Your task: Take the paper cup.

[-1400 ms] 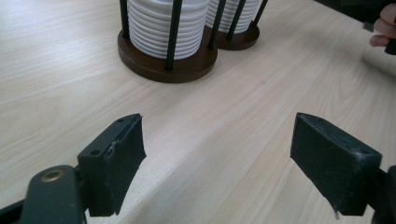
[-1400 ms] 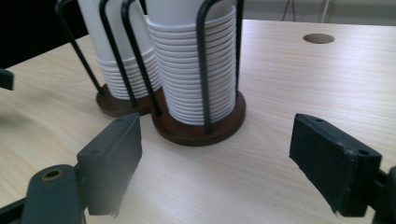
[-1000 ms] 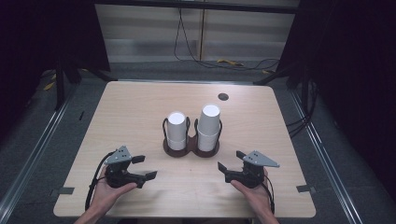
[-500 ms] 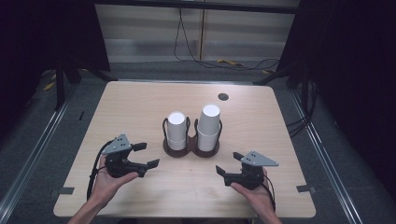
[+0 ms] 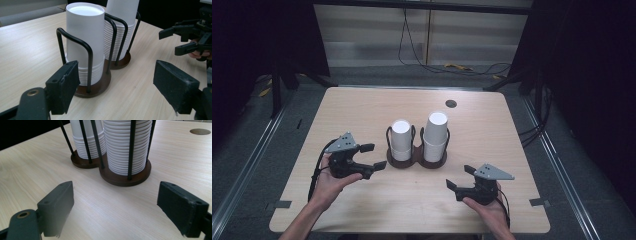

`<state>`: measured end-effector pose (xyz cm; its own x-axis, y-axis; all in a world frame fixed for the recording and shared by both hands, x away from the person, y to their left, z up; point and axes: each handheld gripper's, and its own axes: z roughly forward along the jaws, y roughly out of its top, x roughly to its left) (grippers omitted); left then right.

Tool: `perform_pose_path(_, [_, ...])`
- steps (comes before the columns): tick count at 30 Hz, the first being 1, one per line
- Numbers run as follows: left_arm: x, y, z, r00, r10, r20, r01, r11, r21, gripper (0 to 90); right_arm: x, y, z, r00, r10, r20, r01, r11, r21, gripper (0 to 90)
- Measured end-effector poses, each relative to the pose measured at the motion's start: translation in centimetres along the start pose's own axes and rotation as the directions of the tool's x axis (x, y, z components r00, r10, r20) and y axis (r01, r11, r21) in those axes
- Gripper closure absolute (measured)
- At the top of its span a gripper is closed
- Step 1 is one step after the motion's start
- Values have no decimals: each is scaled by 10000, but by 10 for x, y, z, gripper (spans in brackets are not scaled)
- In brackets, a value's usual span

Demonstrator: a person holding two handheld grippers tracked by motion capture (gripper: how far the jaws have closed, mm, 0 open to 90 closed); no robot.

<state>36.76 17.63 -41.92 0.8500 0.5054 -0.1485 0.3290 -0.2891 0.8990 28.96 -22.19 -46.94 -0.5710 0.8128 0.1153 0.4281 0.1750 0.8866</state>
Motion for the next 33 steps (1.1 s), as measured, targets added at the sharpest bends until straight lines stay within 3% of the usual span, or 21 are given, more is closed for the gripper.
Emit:
perform_pose_path(4, [5,7,1,9991,-348,236,351,9993,-124,198,1,0,2,10000,14,-64,-14,10000,61,139])
perform_pose_path(6, [7,12,4,9998,-167,-96,166,9998,-80,200,3,1,3,9999,-69,-73,70,9999,91,139])
perform_pose_path(8, [9,15,6,9998,-211,70,212,9995,-224,212,3,0,4,9999,-45,-167,47,9999,125,139])
perform_pose_path(10, [11,18,9,10000,59,-40,-60,9995,-309,319,2,0,5,9995,186,-252,-184,9998,107,139])
perform_pose_path(12, [11,21,11,10000,-43,-21,42,9985,-543,253,2,0,4,9998,110,-140,-108,9998,156,138])
perform_pose_path(15, [11,26,15,9995,282,-165,-294,9964,-800,250,2,0,2,9998,144,-99,-143,9999,97,138])
perform_pose_path(18, [13,34,18,10000,77,47,-74,9984,-562,250,2,0,1,9998,164,-107,-164,9999,48,138])
perform_pose_path(21, [15,39,20,9997,113,228,-103,9990,-443,249,2,0,0,9998,161,-151,-160,9999,47,138])
perform_pose_path(23, [13,43,23,9976,627,-288,-640,9968,-470,228,2,0,1,9997,174,-183,-173,9998,55,138])
perform_pose_path(24, [14,44,24,9969,717,-335,-733,9961,-484,228,2,0,1,9997,152,-189,-151,9999,74,138])
perform_pose_path(26, [15,47,26,9983,554,-197,-562,9975,-436,222,2,0,1,9997,139,-216,-137,9999,91,138])
perform_pose_path(28, [15,50,28,9967,721,-382,-731,9970,-257,202,2,0,1,9997,155,-214,-153,9998,101,138])
perform_pose_path(31, [16,54,32,9973,593,-441,-594,9982,-4,159,2,0,1,9996,156,-231,-154,9998,119,139])
perform_pose_path(33, [19,57,34,9973,656,-332,-654,9978,81,159,2,0,1,9995,149,-282,-146,9998,124,138])
